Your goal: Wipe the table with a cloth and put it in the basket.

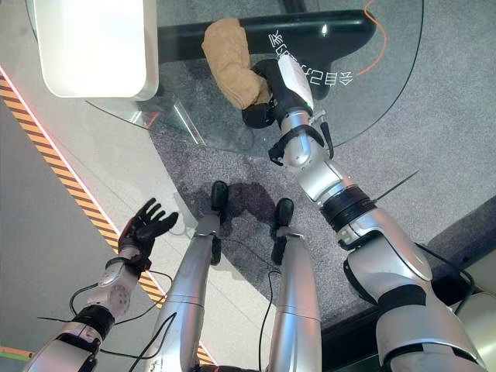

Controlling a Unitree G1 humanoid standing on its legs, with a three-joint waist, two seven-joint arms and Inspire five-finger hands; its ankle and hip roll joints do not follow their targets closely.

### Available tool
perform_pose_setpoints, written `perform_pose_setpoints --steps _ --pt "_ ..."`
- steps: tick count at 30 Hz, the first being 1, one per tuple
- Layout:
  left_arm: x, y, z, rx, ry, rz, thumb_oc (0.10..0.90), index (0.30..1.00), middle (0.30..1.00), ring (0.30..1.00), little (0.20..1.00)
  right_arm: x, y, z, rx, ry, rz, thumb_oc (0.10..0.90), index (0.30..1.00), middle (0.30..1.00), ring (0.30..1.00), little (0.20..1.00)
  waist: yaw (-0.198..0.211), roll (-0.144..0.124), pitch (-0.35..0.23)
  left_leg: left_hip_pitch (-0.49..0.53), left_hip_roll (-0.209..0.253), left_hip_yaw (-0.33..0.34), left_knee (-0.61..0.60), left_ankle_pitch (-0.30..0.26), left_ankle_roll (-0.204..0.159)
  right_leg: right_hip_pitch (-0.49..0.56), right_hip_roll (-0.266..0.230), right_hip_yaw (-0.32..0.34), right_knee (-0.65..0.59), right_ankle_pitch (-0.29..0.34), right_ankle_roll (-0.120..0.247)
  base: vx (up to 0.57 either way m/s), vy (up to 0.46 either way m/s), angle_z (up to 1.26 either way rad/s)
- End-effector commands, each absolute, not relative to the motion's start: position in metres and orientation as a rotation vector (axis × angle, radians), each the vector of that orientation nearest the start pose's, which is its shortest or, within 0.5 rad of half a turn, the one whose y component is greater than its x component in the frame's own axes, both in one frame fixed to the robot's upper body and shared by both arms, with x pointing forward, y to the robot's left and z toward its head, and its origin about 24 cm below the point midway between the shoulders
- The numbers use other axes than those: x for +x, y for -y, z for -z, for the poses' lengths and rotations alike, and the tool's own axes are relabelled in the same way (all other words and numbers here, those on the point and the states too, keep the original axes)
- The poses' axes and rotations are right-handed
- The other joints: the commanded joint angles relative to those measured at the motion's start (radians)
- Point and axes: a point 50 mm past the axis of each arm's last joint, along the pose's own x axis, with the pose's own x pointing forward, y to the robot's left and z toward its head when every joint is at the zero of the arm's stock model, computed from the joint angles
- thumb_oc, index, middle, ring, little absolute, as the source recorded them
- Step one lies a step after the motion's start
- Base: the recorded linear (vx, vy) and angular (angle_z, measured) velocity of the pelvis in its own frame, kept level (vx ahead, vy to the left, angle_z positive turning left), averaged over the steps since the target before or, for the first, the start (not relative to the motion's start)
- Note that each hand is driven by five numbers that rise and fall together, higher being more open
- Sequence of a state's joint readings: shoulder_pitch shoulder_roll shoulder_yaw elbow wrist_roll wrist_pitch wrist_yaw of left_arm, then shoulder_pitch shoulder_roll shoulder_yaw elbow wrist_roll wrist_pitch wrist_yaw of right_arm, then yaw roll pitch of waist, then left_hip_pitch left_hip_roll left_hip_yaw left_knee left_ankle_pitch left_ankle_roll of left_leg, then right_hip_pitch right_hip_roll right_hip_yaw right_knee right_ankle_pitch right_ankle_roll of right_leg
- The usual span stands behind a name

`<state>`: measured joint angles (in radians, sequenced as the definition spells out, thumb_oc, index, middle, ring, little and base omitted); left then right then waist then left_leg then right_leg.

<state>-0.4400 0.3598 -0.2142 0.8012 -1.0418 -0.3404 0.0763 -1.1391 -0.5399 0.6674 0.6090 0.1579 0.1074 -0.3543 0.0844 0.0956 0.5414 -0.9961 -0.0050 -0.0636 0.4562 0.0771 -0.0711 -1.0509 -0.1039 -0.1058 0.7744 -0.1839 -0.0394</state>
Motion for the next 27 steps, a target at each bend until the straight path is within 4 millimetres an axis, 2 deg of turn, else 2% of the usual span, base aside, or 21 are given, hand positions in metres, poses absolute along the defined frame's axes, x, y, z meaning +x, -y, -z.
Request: perform_pose_setpoints --steps 1,4,5,6,7,12,13,15,17,19,20,23,27 --pt "0.321 -0.286 -0.065 -0.67 0.224 -0.628 0.8 0.9 0.9 0.9 0.9 0.391 0.114 -0.253 -0.617 0.556 0.052 0.1 0.3 0.3 0.3 0.2 0.016 0.016 -0.021 -0.009 -0.037 0.064 0.098 -0.108 0.063 0.005 0.019 -0.041 -0.099 0.066 0.008 -0.07 -0.053 0.03" --pt "0.317 -0.317 -0.096 -0.753 0.394 -0.794 0.8 0.9 0.9 0.9 0.9 0.387 0.115 -0.252 -0.58 0.582 0.075 0.1 0.3 0.3 0.3 0.2 0.014 0.006 -0.021 -0.006 -0.04 0.056 0.092 -0.106 0.061 0.01 0.023 -0.04 -0.102 0.064 0.006 -0.01 -0.036 0.04" --pt "0.316 -0.318 -0.098 -0.759 0.405 -0.803 0.8 0.9 0.9 0.9 0.9 0.387 0.114 -0.252 -0.575 0.584 0.076 0.1 0.3 0.3 0.3 0.2 0.014 0.005 -0.021 -0.005 -0.04 0.056 0.092 -0.106 0.061 0.01 0.023 -0.04 -0.102 0.063 0.006 0.0 0.0 0.0" --pt "0.314 -0.328 -0.109 -0.782 0.458 -0.842 0.8 0.9 0.9 0.9 0.9 0.385 0.114 -0.252 -0.561 0.592 0.07 0.1 0.3 0.3 0.3 0.2 0.013 0.002 -0.021 -0.008 -0.04 0.053 0.095 -0.107 0.06 0.01 0.024 -0.039 -0.099 0.062 0.006 0.0 0.0 0.0" --pt "0.31 -0.338 -0.128 -0.788 0.543 -0.909 0.8 0.9 0.9 0.9 0.9 0.38 0.111 -0.251 -0.547 0.618 0.061 0.1 0.3 0.3 0.3 0.2 0.011 -0.003 -0.021 -0.011 -0.038 0.049 0.096 -0.107 0.058 0.008 0.026 -0.037 -0.095 0.061 0.006 -0.01 -0.036 0.03" --pt "0.301 -0.34 -0.177 -0.782 0.779 -0.964 0.8 0.9 0.9 0.9 0.9 0.361 0.108 -0.253 -0.502 0.728 0.059 0.1 0.3 0.3 0.3 0.2 0.001 -0.023 -0.021 -0.009 -0.037 0.04 0.094 -0.107 0.058 0.021 0.035 -0.035 -0.097 0.056 0.01 -0.01 -0.043 0.04" --pt "0.301 -0.339 -0.178 -0.78 0.782 -0.964 0.8 0.9 0.9 0.9 0.9 0.36 0.108 -0.253 -0.501 0.731 0.061 0.1 0.3 0.3 0.3 0.2 0.001 -0.023 -0.021 -0.008 -0.037 0.04 0.094 -0.106 0.058 0.022 0.035 -0.035 -0.097 0.056 0.01 -0.02 -0.021 0.04" --pt "0.298 -0.333 -0.191 -0.784 0.85 -0.949 0.8 0.9 0.9 0.9 0.9 0.353 0.11 -0.251 -0.482 0.764 0.075 0.1 0.3 0.3 0.3 0.2 -0.001 -0.027 -0.021 -0.005 -0.039 0.039 0.092 -0.107 0.059 0.028 0.037 -0.034 -0.1 0.055 0.012 0.0 0.0 0.0" --pt "0.291 -0.317 -0.208 -0.764 0.964 -0.89 0.8 0.9 0.9 0.9 0.9 0.343 0.114 -0.25 -0.458 0.811 0.087 0.1 0.3 0.3 0.3 0.2 -0.007 -0.032 -0.021 -0.005 -0.039 0.037 0.093 -0.111 0.06 0.032 0.04 -0.031 -0.101 0.053 0.017 0.0 0.0 0.0" --pt "0.289 -0.296 -0.218 -0.763 1.026 -0.78 0.8 0.9 0.9 0.9 0.9 0.335 0.116 -0.249 -0.447 0.849 0.093 0.1 0.3 0.3 0.3 0.2 -0.011 -0.034 -0.021 -0.005 -0.04 0.038 0.091 -0.112 0.061 0.033 0.041 -0.03 -0.103 0.054 0.021 0.0 0.0 0.0" --pt "0.289 -0.292 -0.219 -0.761 1.038 -0.749 0.8 0.9 0.9 0.9 0.9 0.333 0.117 -0.249 -0.444 0.859 0.093 0.1 0.3 0.3 0.3 0.2 -0.011 -0.035 -0.021 -0.005 -0.041 0.038 0.091 -0.113 0.062 0.034 0.042 -0.029 -0.104 0.054 0.022 0.0 0.0 0.0" --pt "0.287 -0.264 -0.233 -0.74 1.075 -0.497 0.8 0.9 0.9 0.9 0.9 0.322 0.119 -0.252 -0.426 0.927 0.087 0.1 0.3 0.3 0.3 0.2 -0.017 -0.038 -0.021 -0.002 -0.04 0.04 0.092 -0.119 0.065 0.037 0.04 -0.031 -0.102 0.054 0.028 0.0 0.0 0.0" --pt "0.285 -0.235 -0.238 -0.698 1.048 -0.23 0.8 0.9 0.9 0.9 0.9 0.309 0.119 -0.258 -0.412 1.004 0.069 0.1 0.3 0.3 0.3 0.2 -0.023 -0.037 -0.021 0.008 -0.04 0.047 0.089 -0.12 0.07 0.045 0.041 -0.031 -0.108 0.061 0.034 0.0 0.0 0.0"
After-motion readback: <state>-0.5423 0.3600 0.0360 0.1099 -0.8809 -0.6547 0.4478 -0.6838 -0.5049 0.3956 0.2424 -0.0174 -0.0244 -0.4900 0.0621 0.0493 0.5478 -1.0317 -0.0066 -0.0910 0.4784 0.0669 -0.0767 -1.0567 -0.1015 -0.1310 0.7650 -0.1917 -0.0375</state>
